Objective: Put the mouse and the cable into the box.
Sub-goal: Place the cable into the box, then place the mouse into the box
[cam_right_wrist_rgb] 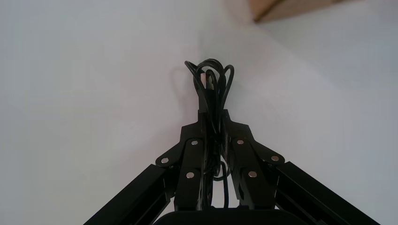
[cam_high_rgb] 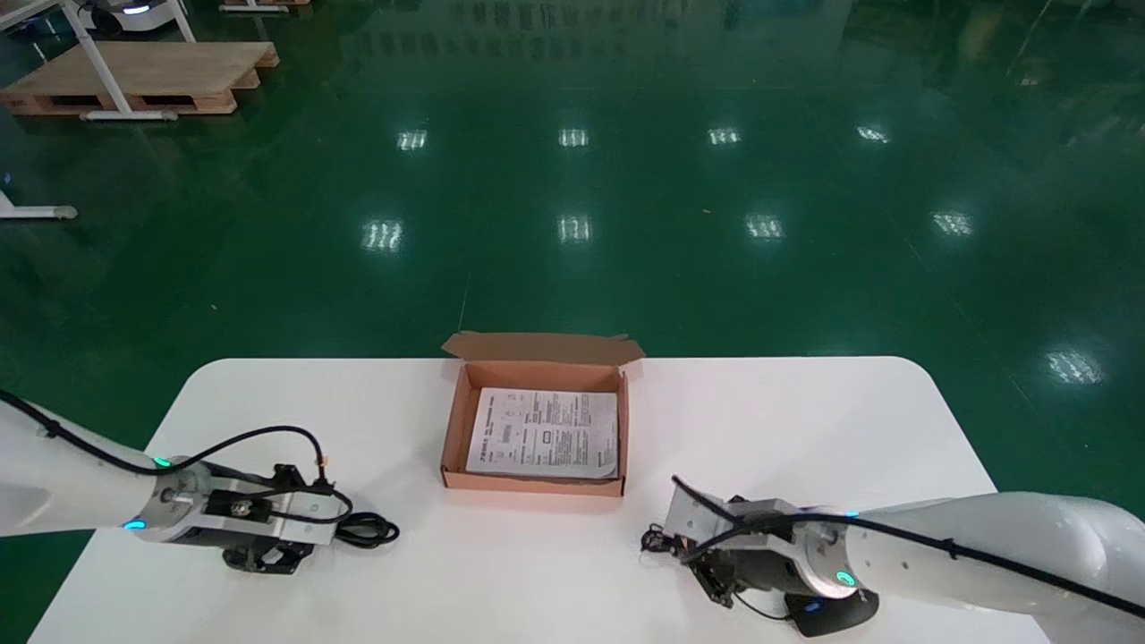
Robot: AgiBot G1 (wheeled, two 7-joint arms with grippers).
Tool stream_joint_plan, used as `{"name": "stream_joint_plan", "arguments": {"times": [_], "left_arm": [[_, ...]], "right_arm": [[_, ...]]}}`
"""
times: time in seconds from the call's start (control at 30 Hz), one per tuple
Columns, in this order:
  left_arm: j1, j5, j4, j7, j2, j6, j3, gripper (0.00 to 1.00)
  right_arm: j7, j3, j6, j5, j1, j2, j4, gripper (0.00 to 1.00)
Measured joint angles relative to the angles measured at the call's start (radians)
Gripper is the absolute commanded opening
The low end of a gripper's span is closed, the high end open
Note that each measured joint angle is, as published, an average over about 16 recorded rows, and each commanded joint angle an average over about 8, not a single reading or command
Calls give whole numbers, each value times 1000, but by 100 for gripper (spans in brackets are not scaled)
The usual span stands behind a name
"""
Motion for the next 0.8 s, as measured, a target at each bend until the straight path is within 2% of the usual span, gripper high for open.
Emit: {"name": "stream_joint_plan", "arguments": {"times": [0.23,0.53,0.8], "left_arm": [[-55,-71,-70,44,7,40,-46,0],[-59,-231,-115,96,82,58,-147,0],[-31,-317,-100,109,131,53,-201,0]], "right_arm": [[78,61,40,5,138,40,-71,0],[123,127,111,-3,351,67,-160,0],[121,144,135,-4,429,66,-192,0]]}}
